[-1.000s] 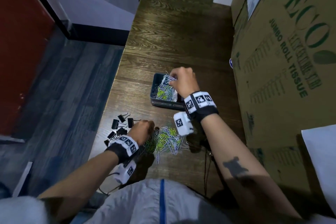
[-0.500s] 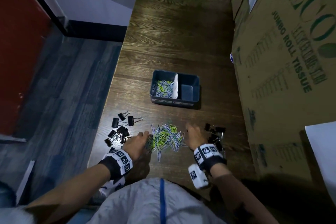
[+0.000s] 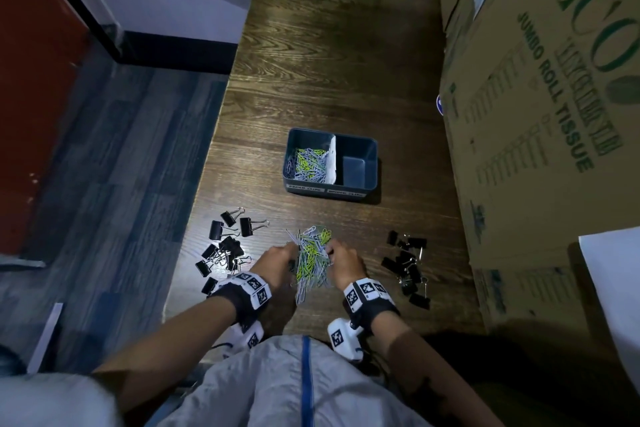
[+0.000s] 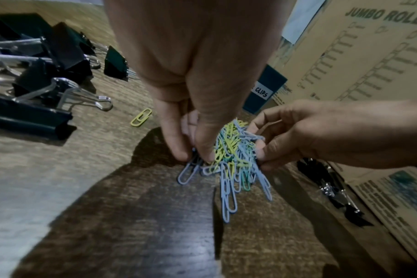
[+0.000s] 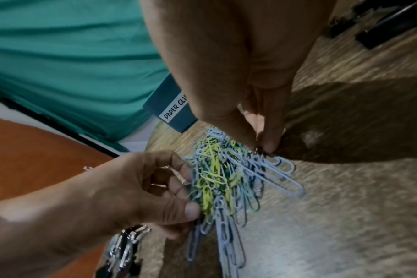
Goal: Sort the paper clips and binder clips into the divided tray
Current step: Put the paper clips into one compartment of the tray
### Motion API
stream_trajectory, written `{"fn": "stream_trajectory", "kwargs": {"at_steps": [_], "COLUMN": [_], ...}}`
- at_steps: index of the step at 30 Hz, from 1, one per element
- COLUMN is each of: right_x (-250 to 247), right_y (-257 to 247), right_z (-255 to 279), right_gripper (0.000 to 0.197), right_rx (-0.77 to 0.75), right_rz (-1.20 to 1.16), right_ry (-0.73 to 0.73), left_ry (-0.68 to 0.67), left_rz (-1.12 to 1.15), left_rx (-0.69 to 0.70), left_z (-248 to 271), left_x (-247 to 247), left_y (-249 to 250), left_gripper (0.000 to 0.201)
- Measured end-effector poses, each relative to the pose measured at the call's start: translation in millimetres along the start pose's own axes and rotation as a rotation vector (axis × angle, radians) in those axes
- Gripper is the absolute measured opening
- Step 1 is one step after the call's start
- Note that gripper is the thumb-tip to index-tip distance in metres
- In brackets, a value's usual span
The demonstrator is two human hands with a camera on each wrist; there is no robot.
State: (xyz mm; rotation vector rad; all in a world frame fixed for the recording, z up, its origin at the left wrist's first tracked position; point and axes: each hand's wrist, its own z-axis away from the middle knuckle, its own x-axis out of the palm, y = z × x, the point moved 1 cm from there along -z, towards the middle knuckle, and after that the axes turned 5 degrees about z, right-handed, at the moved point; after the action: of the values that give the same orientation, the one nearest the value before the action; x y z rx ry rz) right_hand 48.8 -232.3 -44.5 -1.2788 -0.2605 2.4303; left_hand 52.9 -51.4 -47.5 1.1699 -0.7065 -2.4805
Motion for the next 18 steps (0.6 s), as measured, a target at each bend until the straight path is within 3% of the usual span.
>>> {"fn": "stream_trajectory", "kwargs": {"at_steps": [3, 5, 7, 10, 12, 15, 18], "right_x": [-2, -7, -12, -15, -11, -4, 1], "right_y": [2, 9, 16, 17, 11, -1, -10], "right_z": [-1, -3, -3, 0, 1, -3, -7], "right_gripper": [0.044, 0.058, 0.085, 0.128, 0.144, 0.145, 0.128], "right_rx": [-0.034, -0.054, -0.082, -0.098, -0.123, -0.154, -0.144], "right_rz": [-0.028, 0.045, 0.152, 0.3, 0.4, 0.402, 0.333], "right_ry": [-0.014, -0.018, -0.034, -0.178, -0.229, -0.212, -0.101], "left_ry": [0.048, 0.09, 0.068, -0.027, -0.041, 0.011, 0.039], "left_rz": [0.052, -0.028, -0.171, -0.351, -0.395, -0.396, -0.387], "left_rx": [0.105, 0.15, 0.14, 0.051, 0.013, -0.024, -0.07], "left_z": [5, 12, 16, 13, 7, -3, -14], "left_x": [-3, -6, -6, 5, 14, 19, 17], "left_y": [0, -5, -10, -12, -8, 3, 13], "left_gripper": [0.035, 0.039, 0.063, 0.12, 0.141, 0.147, 0.137]}}
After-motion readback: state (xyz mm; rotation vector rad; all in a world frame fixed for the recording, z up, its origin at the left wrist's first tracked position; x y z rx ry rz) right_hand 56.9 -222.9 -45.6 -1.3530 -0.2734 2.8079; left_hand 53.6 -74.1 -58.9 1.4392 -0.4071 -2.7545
